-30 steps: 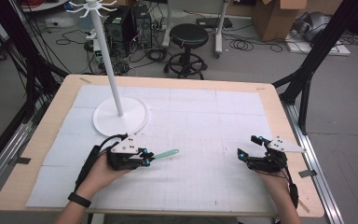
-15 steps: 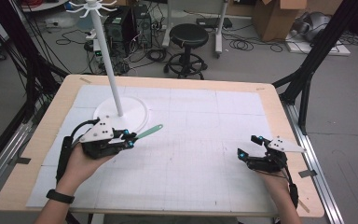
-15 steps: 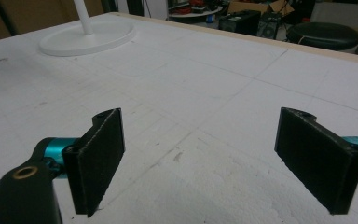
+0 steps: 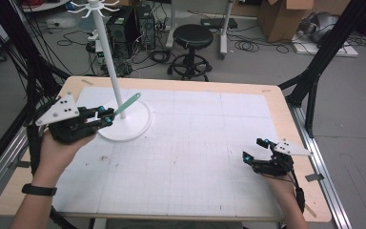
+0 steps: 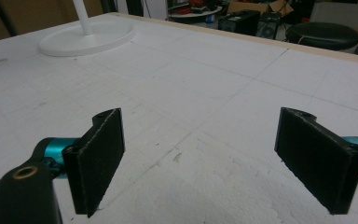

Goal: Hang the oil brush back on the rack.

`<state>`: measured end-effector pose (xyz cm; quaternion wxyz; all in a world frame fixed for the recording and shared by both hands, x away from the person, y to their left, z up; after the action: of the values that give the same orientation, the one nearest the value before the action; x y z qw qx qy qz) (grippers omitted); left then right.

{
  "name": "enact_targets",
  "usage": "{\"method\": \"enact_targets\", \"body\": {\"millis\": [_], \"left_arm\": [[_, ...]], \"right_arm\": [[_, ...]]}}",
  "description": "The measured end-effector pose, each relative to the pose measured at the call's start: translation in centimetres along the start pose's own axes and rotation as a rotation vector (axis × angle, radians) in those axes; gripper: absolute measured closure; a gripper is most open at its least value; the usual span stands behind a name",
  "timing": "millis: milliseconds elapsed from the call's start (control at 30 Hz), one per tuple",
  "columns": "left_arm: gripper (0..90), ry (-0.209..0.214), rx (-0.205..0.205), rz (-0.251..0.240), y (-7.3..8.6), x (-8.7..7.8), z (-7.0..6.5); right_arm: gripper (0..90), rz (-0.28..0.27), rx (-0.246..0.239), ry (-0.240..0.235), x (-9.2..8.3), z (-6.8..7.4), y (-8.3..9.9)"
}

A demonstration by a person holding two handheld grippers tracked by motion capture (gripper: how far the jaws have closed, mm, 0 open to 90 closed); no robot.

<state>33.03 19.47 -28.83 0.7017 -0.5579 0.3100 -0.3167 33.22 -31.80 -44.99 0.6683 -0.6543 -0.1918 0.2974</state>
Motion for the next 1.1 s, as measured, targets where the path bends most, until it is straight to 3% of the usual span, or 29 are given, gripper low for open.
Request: {"method": "enact_targets", "body": {"millis": [267,467,767,1100], "left_arm": [[80.9,-0.082,-0.016,-0.047,-3.0,-1.9,2.5],[80.8,-0.147,-0.032,-0.113,-4.7,-3.3,4.1],[80.9,-0.222,-0.051,-0.213,-7.0,-4.4,5.7],[80.8,-0.287,-0.074,-0.273,-8.7,-4.8,7.1]], "right_arm": [[15.2,-0.001,0.002,0.0,0.0,0.0,0.0],[15.2,0.001,0.004,0.0,0.0,0.0,0.0],[15.2,-0.001,0.001,-0.002,0.1,0.0,0.0],[15.2,0.0,0.001,-0.005,0.1,0.0,0.0]]}}
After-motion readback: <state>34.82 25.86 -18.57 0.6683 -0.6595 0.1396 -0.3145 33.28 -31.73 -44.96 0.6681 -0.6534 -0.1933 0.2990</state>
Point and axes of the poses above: each handheld gripper's, and its own axes: x roughly forward along the jaws, y roughly out of its underside, z roughly to its left, the point moved 5 cm from there along x, roughly forward along the jaws, and after that the axes turned 11 degrees about -z, right-handed, at the moved point
